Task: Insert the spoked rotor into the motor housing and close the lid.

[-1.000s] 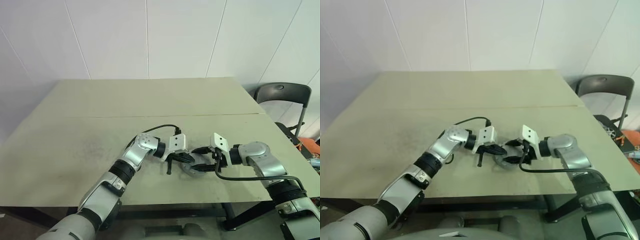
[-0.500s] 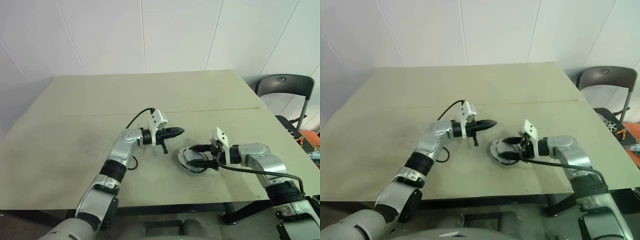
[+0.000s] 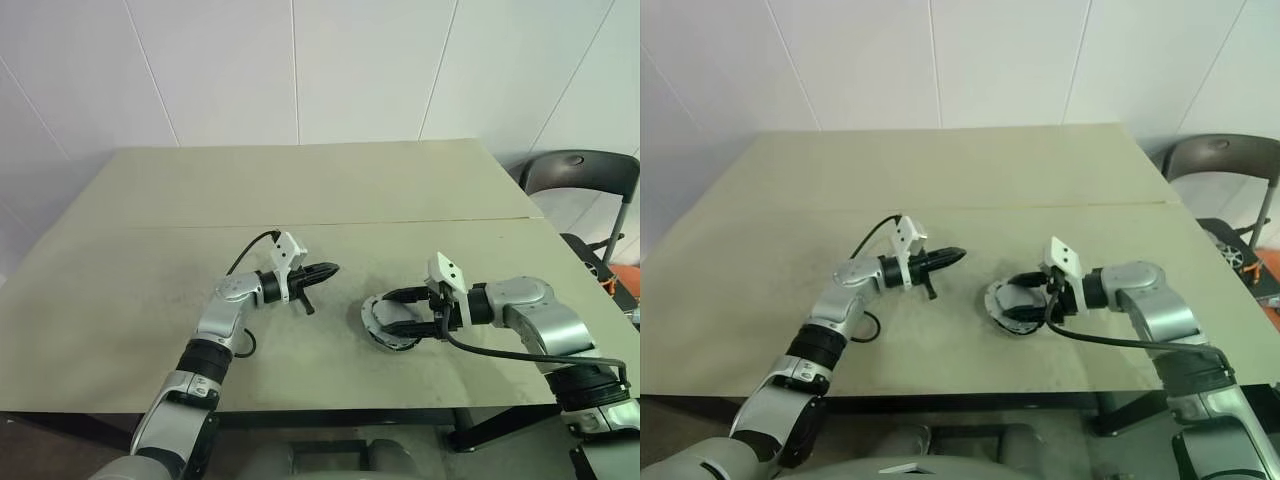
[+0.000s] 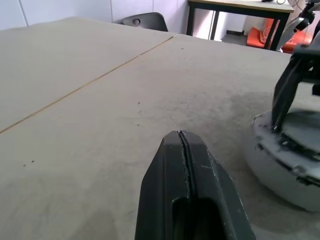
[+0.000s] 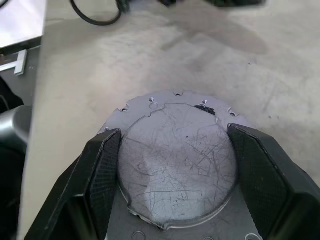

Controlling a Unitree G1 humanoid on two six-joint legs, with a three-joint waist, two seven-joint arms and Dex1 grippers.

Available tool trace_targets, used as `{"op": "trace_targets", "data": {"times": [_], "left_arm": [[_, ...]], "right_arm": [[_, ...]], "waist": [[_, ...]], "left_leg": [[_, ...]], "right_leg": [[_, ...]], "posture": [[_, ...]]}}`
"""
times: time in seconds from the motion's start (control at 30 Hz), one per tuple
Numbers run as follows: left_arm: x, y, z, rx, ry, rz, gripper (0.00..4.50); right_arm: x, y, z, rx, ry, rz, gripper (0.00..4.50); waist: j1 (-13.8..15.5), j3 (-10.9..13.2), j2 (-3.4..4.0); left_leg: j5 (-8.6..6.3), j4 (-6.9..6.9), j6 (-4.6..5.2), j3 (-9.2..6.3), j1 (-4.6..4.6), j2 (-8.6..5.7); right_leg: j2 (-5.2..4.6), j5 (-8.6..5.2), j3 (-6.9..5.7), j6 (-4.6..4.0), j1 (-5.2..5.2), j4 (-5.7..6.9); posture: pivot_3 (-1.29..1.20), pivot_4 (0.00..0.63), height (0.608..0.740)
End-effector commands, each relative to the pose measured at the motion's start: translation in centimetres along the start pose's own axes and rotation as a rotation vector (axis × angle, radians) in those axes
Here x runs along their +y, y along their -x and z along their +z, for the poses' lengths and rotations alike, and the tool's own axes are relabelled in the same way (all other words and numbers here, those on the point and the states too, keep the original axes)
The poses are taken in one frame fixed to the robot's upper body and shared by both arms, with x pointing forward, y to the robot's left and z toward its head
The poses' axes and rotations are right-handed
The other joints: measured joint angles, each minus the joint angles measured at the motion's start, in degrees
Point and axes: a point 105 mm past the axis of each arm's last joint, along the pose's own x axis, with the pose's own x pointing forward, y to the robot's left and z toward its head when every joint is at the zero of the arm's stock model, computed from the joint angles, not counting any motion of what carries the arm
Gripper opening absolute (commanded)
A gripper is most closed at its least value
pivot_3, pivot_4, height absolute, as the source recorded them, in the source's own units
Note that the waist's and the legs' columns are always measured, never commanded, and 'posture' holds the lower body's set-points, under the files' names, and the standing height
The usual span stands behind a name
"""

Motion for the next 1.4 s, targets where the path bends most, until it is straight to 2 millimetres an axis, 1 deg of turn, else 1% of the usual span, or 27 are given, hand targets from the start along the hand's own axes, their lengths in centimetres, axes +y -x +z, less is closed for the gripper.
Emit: {"op": "trace_targets", "data": {"times": [0.03, 0.3, 0.4, 0.53, 0.73, 0.8, 0.87, 1.03, 1.4], "left_arm": [[0.1, -0.1, 1.6, -0.043, -0.041, 0.002, 0.02], [0.1, 0.1, 1.3, -0.038, -0.036, 0.009, 0.02], [0.0, 0.2, 1.4, -0.035, -0.037, 0.004, 0.02], [0.1, 0.4, 1.4, -0.028, -0.041, 0.003, 0.02], [0.2, 0.5, 1.2, -0.022, -0.04, 0.009, 0.02], [0.2, 0.6, 1.2, -0.021, -0.038, 0.01, 0.02], [0.2, 0.6, 1.2, -0.021, -0.037, 0.011, 0.02], [0.2, 0.6, 1.1, -0.019, -0.035, 0.012, 0.02], [0.2, 0.8, 1.0, -0.013, -0.037, 0.013, 0.02]], "right_arm": [[-0.2, 1.0, 2.2, -0.011, 0.097, -0.014, 3.04], [-0.3, 0.8, -1.0, 0.123, 0.11, -0.037, 3.04], [-0.5, 0.8, -0.9, 0.114, 0.112, -0.048, 3.04], [-1.0, 0.4, -1.4, 0.12, 0.12, -0.079, 3.04], [-1.1, 0.1, -1.4, 0.09, 0.111, -0.082, 3.04], [-1.0, 0.1, -0.5, 0.027, 0.087, -0.076, 3.04], [-1.1, 0.2, -0.1, 0.011, 0.081, -0.078, 3.04], [-1.1, 0.3, -2.2, 0.106, 0.084, -0.088, 3.04], [-1.6, 0.3, -3.1, 0.152, 0.111, -0.123, 3.04]], "waist": [[0.0, 0.0, 0.0], [0.1, 0.0, 0.0], [0.1, 0.0, 0.0], [0.1, 0.0, -0.01], [0.0, 0.0, -0.01], [0.0, 0.0, -0.01], [-0.1, 0.0, -0.01], [0.0, 0.0, 0.0], [0.0, 0.0, -0.03]], "left_leg": [[0.0, 0.01, 0.0, 0.0, 0.0, 0.0], [0.0, 0.0, 0.0, 0.02, 0.01, 0.0], [0.0, -0.01, 0.0, 0.02, 0.02, 0.0], [0.0, 0.02, -0.01, 0.02, 0.06, 0.0], [0.03, 0.07, -0.05, 0.05, 0.13, 0.01], [0.03, 0.07, -0.05, 0.05, 0.14, 0.01], [0.04, 0.07, -0.06, 0.05, 0.14, 0.02], [0.04, 0.05, -0.06, 0.05, 0.13, 0.01], [0.05, 0.13, -0.08, 0.06, 0.19, 0.01]], "right_leg": [[0.0, 0.0, 0.0, 0.0, -0.01, 0.01], [0.0, 0.02, 0.0, -0.03, 0.0, 0.0], [0.0, 0.04, 0.0, -0.07, 0.0, 0.0], [0.0, 0.06, 0.01, -0.09, 0.05, 0.01], [0.01, 0.06, 0.01, -0.09, 0.11, 0.05], [0.01, 0.06, 0.01, -0.09, 0.11, 0.06], [0.01, 0.07, 0.02, -0.1, 0.1, 0.06], [0.01, 0.1, 0.02, -0.16, 0.09, 0.05], [0.01, 0.09, 0.02, -0.14, 0.19, 0.06]], "posture": [[0.0, 0.0, 0.74], [0.0, 0.0, 0.74], [0.0, 0.0, 0.74], [0.0, 0.0, 0.74], [0.0, 0.0, 0.74], [0.0, 0.0, 0.74], [0.0, 0.0, 0.74], [0.0, 0.0, 0.74], [0.0, 0.0, 0.74]]}}
